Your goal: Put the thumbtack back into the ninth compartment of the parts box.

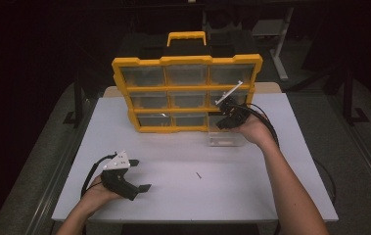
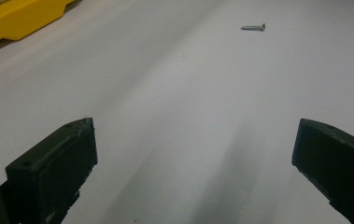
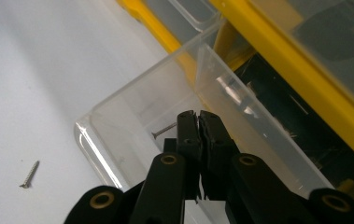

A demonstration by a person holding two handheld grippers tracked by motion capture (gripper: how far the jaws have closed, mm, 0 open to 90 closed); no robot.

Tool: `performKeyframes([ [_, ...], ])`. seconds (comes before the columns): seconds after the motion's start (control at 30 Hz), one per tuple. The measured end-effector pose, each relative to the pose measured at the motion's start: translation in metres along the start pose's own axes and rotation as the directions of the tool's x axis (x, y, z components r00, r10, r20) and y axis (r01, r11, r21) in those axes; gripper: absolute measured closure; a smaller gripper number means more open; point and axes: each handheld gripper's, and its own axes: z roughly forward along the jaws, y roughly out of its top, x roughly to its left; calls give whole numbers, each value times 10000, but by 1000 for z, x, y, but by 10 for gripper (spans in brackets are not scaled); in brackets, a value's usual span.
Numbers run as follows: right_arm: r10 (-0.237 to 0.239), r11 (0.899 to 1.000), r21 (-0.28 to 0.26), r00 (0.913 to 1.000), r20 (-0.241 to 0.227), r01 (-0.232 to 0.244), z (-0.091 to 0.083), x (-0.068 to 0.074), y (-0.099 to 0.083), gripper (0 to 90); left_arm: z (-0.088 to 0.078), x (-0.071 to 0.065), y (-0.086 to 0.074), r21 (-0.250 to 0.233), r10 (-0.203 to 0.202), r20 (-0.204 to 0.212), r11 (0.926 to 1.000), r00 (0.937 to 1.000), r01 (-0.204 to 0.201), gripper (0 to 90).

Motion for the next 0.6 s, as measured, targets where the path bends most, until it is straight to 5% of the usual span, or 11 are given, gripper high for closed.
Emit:
performKeyframes([
  [0.4,129,9999,-13,9999,33,-129,0,-3,-1,811,0,0,0,7,-6,2,10000,10000,6,0],
  [0.6,159,9991,-381,9998,-82,-162,-12,-2,-2,879,0,0,0,11,-3,4,10000,10000,3,0],
])
